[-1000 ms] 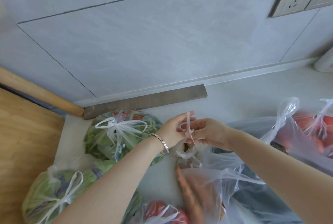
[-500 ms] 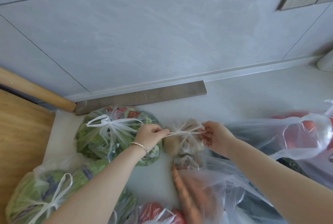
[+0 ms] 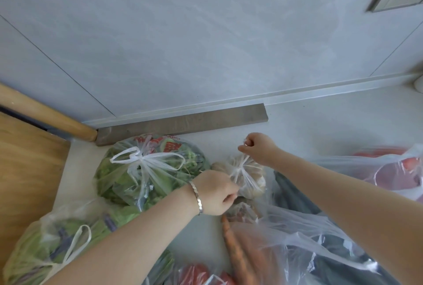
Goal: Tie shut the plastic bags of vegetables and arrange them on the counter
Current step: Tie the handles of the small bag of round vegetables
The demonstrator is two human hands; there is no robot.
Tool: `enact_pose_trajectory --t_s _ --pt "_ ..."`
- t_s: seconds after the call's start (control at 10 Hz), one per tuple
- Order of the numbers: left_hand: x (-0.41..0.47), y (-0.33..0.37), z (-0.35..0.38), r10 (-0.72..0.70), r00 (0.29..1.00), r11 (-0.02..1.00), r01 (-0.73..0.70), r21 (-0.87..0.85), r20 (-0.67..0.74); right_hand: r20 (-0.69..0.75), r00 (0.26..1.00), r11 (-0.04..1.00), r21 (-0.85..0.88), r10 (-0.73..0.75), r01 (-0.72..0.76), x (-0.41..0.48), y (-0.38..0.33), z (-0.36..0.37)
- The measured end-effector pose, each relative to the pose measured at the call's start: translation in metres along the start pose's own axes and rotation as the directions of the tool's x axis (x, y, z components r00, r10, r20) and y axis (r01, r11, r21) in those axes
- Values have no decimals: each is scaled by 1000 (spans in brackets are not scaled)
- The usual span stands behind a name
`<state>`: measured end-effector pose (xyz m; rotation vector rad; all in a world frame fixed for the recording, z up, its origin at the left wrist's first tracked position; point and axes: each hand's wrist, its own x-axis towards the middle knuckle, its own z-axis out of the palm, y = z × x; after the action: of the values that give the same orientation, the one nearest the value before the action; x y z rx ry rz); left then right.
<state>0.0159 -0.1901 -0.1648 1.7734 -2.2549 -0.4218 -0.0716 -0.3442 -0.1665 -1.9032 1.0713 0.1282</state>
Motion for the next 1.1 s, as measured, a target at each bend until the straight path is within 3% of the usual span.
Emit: enact_pose_trajectory --t_s 0.1,0.2,0.3,0.4,0.5,0.6,0.7,0.8,0.9,1.0,1.1 --pt "-7 -6 18 89 981 992 -102 68 172 -46 993 994 5 109 -109 5 18 4" --pt "-13 -17 25 116 985 989 -126 72 129 -88 972 967 154 220 -205 1 29 0" --pt "-14 -15 22 -13 1000 997 12 79 11 -114 939 864 439 324 -244 -8 38 -1" --pt "-5 6 7 -594 801 741 509 -439 -72 -134 931 668 731 339 -138 -32 38 -4" --pt "8 12 -3 -825 425 -351 132 -927 373 -179 971 630 775 157 40 -68 29 -6" --pt "8 12 -7 -759 454 -612 -254 -748 467 -81 997 683 727 -10 66 -90 19 3" --pt "13 19 -9 -738 544 -587 -224 -778 400 37 998 660 749 41 -55 -90 17 8" --pt "23 29 -1 -752 577 -315 111 -943 319 128 991 634 763 40 -124 -87 13 9" --pt "24 30 4 -723 658 35 339 -940 210 191 982 684 716 4 -142 -86 7 13" --pt "19 25 0 -672 725 254 421 -871 154 278 961 610 760 6 -224 -84 9 15" --pt "18 20 5 -613 763 293 462 -837 206 370 928 568 759 26 -319 -81 13 14"
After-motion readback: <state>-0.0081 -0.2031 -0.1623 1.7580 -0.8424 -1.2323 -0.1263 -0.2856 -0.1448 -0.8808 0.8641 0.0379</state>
